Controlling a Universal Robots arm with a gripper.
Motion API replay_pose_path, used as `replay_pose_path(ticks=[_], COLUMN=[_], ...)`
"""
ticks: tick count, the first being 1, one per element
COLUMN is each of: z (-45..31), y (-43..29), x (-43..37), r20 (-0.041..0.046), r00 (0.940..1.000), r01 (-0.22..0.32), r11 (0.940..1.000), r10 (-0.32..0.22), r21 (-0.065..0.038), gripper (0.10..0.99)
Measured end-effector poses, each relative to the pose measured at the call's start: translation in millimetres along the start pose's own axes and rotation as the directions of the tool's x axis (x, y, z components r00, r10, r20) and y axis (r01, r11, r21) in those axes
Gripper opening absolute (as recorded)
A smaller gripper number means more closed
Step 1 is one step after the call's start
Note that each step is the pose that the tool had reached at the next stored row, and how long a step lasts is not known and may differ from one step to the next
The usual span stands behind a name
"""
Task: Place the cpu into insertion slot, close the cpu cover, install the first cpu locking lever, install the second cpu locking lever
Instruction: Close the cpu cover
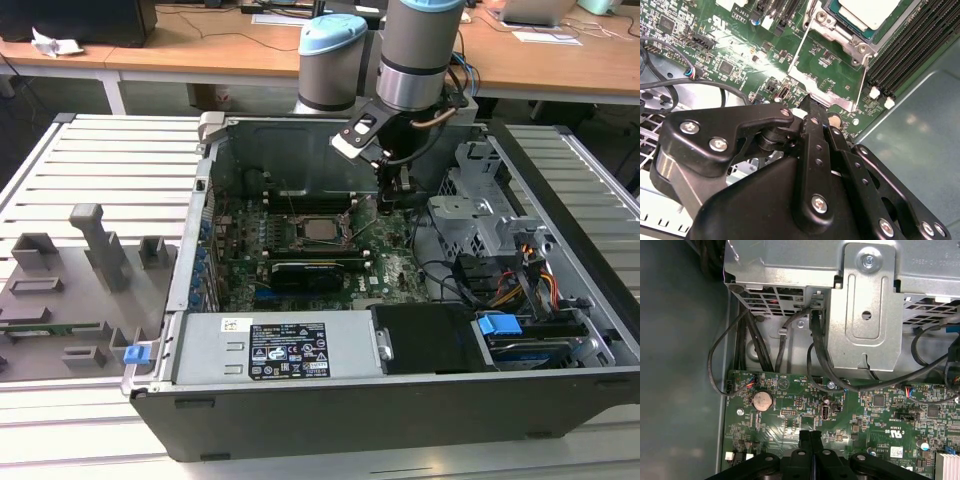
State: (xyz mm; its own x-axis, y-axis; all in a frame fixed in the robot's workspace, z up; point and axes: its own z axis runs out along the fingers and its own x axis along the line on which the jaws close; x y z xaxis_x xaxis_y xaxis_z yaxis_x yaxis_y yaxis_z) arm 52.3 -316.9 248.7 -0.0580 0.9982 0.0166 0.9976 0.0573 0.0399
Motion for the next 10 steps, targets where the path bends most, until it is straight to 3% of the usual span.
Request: replay_pose_path(ticks=[10], z=[0.0], y=[-0.8], x=[0.1], r20=[0.0], r00=[1.0], r01=[0.0], r11=[1.0], r10=[0.0], r21=[0.0], gripper=[0.106])
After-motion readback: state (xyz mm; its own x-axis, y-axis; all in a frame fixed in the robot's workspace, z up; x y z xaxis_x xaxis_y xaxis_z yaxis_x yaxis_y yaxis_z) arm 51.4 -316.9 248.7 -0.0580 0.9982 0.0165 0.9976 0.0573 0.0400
